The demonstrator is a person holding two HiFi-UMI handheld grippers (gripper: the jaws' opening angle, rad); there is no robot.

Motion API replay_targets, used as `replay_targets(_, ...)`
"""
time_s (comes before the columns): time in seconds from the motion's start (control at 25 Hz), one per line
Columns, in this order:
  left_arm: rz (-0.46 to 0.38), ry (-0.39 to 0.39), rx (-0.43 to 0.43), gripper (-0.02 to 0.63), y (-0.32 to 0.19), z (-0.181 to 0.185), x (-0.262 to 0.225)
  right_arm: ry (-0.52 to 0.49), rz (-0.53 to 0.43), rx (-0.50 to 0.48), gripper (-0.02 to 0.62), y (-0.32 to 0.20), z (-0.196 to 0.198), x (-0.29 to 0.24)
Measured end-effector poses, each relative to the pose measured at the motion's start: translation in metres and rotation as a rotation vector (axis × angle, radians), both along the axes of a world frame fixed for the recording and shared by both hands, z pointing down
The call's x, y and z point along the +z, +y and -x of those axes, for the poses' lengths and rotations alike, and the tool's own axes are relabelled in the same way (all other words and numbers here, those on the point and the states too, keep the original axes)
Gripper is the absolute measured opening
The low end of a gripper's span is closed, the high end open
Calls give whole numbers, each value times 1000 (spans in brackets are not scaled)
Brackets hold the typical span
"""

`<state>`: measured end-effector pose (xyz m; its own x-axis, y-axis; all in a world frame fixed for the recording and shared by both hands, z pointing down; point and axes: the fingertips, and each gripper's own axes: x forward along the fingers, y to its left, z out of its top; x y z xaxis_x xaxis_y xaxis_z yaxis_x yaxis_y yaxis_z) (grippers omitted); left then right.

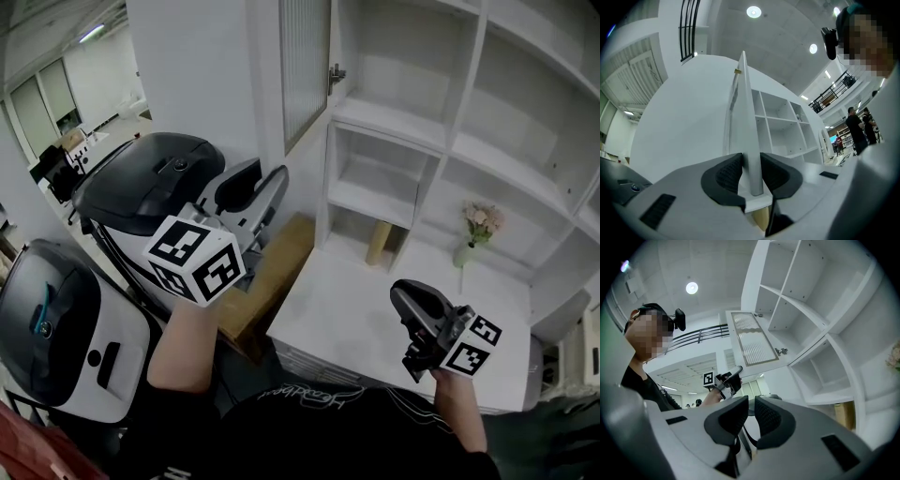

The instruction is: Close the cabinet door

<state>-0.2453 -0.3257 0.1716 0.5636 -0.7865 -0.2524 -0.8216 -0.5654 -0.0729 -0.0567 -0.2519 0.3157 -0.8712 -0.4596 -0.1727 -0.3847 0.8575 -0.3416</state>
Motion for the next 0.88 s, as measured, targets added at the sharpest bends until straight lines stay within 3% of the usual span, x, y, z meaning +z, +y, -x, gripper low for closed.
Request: replay_targets(0.88,9,-40,-233,137,3,-86,1,-51,-2,-139,65,-20,-86,-10)
